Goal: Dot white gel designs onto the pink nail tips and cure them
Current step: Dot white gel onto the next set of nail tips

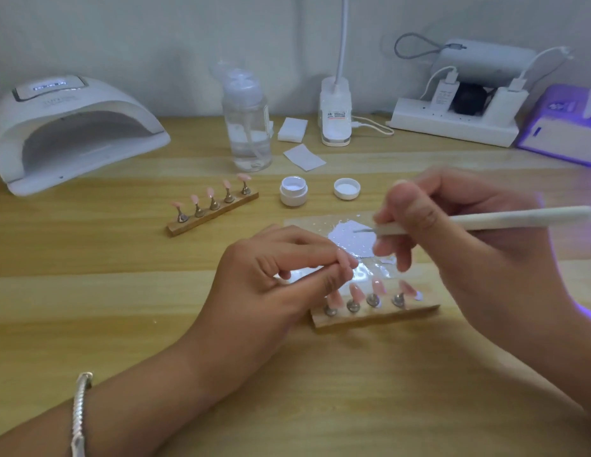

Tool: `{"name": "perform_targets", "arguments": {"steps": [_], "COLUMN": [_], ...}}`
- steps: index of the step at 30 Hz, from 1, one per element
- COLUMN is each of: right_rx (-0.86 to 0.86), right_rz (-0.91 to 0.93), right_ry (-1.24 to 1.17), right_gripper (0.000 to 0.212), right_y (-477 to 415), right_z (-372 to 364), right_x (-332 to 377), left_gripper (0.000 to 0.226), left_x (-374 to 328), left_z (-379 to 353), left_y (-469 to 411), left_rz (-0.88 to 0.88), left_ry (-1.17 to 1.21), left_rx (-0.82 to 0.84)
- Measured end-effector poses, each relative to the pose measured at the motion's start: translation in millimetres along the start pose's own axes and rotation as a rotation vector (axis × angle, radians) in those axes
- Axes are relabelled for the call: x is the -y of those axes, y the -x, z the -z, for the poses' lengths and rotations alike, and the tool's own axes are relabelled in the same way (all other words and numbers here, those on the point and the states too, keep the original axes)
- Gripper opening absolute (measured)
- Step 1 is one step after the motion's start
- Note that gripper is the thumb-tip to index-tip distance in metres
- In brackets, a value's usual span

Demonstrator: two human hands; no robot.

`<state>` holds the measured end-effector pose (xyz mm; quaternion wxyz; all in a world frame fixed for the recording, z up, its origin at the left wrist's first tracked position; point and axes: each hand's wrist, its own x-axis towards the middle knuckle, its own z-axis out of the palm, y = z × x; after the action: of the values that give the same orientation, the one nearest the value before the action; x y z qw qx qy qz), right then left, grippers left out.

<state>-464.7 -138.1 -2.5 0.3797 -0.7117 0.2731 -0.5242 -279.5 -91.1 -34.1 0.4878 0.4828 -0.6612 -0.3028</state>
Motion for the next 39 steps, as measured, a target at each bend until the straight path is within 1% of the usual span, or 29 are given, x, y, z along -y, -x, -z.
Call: {"name": "perform_targets", "arguments": {"steps": [4, 7, 11, 19, 39], "right_rx": [0.008, 0.007, 0.006, 0.025, 0.037], "right_rz": [-0.022, -0.045, -0.017, -0.008, -0.015], "right_ry": [-0.018, -0.066, -0.037, 0.009, -0.005], "right_gripper": [0.029, 0.034, 0.035, 0.038, 0.038], "right_y": [4, 5, 5, 5, 6], "right_z": [-8, -11, -14, -14, -14], "right_x": [0, 0, 0, -2, -4], "left_gripper": [0.007, 0.007, 0.007, 0.007, 0.007], "left_x": [-2, -3, -3, -2, -2], "left_z": [-1, -2, -3, -4, -4], "left_y": [0, 0, 0, -1, -1], "left_rz": [-0.059, -0.096, -0.130, -0.154, -0.143], "left_ry": [-0.045, -0.069, -0.090, -0.094, -0.107], "left_rx": [0.004, -0.003, -0.006, -0.018, -0.023]}}
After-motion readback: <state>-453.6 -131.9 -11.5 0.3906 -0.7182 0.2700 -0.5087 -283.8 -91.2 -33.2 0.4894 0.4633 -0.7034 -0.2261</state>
